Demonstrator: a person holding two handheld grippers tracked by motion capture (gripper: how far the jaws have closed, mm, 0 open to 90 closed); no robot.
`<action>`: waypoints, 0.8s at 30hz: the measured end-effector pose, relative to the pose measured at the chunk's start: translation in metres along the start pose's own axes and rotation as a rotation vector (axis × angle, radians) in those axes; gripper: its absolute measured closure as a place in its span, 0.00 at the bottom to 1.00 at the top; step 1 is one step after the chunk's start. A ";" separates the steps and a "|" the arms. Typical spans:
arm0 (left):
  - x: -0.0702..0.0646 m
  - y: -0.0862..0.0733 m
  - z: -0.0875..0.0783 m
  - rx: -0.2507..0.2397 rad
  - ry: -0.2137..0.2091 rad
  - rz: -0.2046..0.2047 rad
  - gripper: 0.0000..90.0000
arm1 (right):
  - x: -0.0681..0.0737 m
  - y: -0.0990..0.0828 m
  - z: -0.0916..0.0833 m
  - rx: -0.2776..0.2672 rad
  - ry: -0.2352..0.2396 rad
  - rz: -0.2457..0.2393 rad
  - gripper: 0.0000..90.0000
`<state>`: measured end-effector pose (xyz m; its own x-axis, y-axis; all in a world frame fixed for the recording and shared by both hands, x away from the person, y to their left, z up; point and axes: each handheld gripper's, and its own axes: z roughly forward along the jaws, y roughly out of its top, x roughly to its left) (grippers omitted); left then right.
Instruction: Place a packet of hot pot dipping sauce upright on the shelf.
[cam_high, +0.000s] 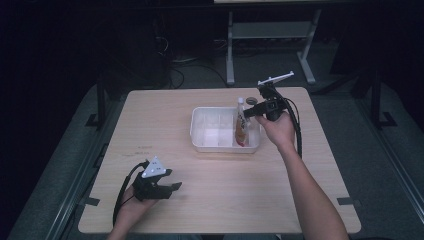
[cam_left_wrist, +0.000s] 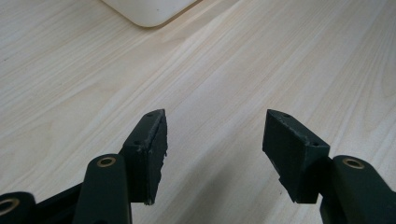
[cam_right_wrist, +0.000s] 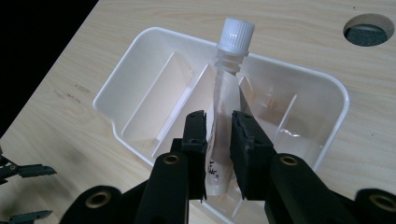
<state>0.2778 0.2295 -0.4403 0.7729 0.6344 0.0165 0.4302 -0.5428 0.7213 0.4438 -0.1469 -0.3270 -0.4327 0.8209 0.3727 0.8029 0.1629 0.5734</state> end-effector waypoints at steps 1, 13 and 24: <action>0.000 0.000 0.000 0.000 0.000 0.000 0.44 | 0.000 0.000 0.000 0.000 0.001 -0.002 0.83; 0.001 0.000 -0.001 -0.004 0.003 0.001 0.44 | 0.000 -0.004 -0.008 -0.005 0.010 -0.018 0.82; 0.001 0.000 -0.002 -0.005 0.004 0.000 0.44 | 0.000 -0.011 -0.013 -0.011 0.038 -0.037 0.81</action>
<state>0.2776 0.2313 -0.4393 0.7708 0.6367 0.0196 0.4280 -0.5404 0.7245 0.4297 -0.1558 -0.3232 -0.4773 0.7930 0.3787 0.7818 0.1864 0.5951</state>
